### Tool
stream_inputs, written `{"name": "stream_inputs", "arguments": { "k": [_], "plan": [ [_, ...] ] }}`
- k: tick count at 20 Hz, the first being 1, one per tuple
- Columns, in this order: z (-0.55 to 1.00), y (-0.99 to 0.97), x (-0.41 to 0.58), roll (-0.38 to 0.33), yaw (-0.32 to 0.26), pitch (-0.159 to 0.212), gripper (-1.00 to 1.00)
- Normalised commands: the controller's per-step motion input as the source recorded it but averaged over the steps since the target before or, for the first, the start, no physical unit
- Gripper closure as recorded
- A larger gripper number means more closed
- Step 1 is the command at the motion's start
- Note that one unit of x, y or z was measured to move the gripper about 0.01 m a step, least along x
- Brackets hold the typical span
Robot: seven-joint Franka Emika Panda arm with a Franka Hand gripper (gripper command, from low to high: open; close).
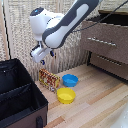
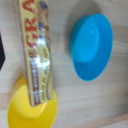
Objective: Locate and clasp the grip of the topmost drawer. Steadily and circumspectly yank the drawer open. Discover and seize the nutrition bar using your clamp. Deposit the nutrition bar in the accessible drawer. Unclench the nutrition bar.
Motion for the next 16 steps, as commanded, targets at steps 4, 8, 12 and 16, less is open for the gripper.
{"name": "stream_inputs", "arguments": {
  "k": [4, 8, 12, 16],
  "plan": [
    [0.18, 0.34, 0.472, 0.183, -0.153, 0.125, -1.00],
    [0.31, 0.16, 0.474, 0.169, -0.189, 0.093, -1.00],
    [0.20, -0.01, 0.569, 0.125, -0.193, 0.057, -1.00],
    [0.00, -0.08, 0.499, 0.119, -0.112, 0.066, -1.00]
  ]
}}
